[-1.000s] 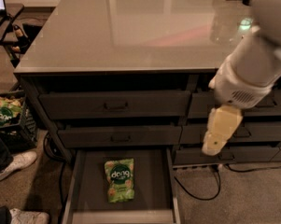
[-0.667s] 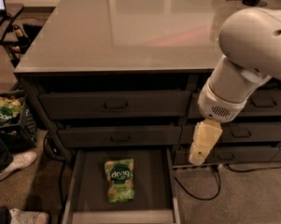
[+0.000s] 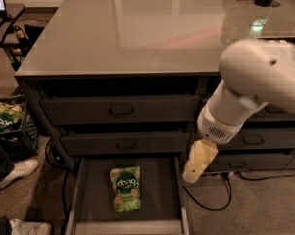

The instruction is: Pick green rice chip bag from bottom drawer and place on counter

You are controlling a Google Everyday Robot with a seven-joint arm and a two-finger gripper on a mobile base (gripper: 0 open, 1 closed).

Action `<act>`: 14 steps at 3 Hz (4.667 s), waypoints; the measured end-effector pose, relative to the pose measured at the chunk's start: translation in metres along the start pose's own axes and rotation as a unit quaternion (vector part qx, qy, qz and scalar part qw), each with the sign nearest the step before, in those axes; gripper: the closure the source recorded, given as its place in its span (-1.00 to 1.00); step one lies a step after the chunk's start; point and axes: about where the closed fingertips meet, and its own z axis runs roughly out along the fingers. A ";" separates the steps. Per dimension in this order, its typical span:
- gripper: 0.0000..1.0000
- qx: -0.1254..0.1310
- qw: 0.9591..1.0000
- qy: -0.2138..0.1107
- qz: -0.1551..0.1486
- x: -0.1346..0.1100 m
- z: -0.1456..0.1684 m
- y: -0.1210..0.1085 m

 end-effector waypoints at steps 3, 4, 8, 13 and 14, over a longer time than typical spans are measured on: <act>-1.00 -0.050 0.995 -0.037 0.079 -0.022 0.133 -0.026; -1.00 -0.063 0.993 -0.052 0.083 -0.028 0.160 -0.021; -1.00 -0.034 0.975 -0.107 0.194 -0.055 0.264 -0.052; -1.00 -0.086 0.943 -0.136 0.290 -0.069 0.445 -0.030; -1.00 -0.089 0.935 -0.153 0.308 -0.088 0.492 -0.037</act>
Offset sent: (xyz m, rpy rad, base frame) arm 0.0606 0.0564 -0.1834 0.1741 0.1601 -0.2067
